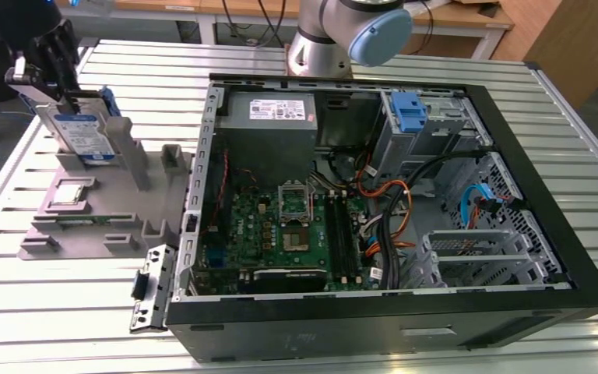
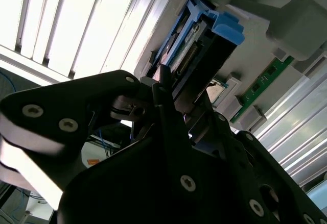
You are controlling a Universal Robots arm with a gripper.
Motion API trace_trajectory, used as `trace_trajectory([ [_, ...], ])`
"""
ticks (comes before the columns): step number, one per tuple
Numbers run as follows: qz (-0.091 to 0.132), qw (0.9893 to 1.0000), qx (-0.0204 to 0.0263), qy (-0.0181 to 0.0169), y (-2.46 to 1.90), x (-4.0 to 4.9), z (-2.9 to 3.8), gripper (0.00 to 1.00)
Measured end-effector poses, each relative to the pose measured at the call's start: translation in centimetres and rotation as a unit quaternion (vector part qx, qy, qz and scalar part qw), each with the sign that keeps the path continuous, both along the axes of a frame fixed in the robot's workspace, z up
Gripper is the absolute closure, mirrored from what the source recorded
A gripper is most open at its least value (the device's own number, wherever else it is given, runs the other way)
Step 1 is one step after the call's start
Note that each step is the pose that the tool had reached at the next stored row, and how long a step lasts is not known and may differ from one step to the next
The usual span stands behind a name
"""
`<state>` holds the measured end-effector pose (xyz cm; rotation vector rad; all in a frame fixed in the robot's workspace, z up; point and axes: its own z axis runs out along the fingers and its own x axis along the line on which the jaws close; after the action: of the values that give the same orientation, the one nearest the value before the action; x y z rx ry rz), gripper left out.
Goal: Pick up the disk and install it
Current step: 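Pick up the disk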
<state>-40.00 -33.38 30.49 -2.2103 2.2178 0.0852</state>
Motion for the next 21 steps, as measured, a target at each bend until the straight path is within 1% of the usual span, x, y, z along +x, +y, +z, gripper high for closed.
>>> trace_trajectory([
  [3, 0.0, 1.0, -0.0001, 0.0, 0.0, 0.0, 0.55, 0.65],
  [11, 0.0, 1.0, -0.0001, 0.0, 0.0, 0.0, 2.59, 0.65],
  [15, 0.0, 1.0, -0.0001, 0.0, 0.0, 0.0, 3.92, 0.65],
  [21, 0.0, 1.0, -0.0001, 0.0, 0.0, 0.0, 6.25, 0.65],
])
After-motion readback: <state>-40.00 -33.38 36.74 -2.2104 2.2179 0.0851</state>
